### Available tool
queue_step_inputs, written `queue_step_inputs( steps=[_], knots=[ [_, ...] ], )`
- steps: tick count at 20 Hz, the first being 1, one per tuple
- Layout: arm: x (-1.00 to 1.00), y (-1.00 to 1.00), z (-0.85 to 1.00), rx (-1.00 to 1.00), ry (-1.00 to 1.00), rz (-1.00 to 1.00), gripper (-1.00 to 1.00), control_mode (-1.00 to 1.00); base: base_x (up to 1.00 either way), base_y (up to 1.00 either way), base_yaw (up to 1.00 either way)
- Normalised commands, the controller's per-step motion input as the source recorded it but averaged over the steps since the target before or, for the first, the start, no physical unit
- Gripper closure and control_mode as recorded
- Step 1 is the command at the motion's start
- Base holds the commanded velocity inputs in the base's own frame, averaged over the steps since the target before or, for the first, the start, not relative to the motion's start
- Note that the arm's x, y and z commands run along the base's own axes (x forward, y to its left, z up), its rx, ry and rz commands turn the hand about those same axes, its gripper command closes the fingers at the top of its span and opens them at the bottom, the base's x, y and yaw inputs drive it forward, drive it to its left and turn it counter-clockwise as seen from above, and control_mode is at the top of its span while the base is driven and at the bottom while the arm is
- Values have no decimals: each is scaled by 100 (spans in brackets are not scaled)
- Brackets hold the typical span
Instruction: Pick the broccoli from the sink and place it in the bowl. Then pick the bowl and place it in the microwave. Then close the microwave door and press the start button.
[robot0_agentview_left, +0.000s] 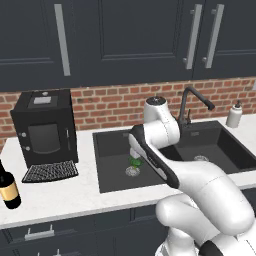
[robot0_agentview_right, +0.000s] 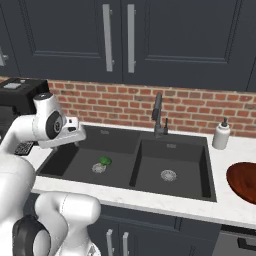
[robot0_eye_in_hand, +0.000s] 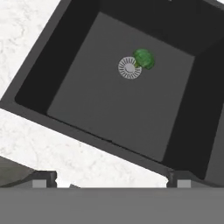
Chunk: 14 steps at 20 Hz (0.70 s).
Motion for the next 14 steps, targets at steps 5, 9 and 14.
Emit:
queue_step_inputs(
  steps=[5,9,14],
  knots=[
    [29,1,-43,0,-4,0,-100,-100,0,0,0],
    [14,0,-55,0,-10,0,-100,-100,0,0,0],
    [20,0,-50,0,-4,0,-100,-100,0,0,0]
  ],
)
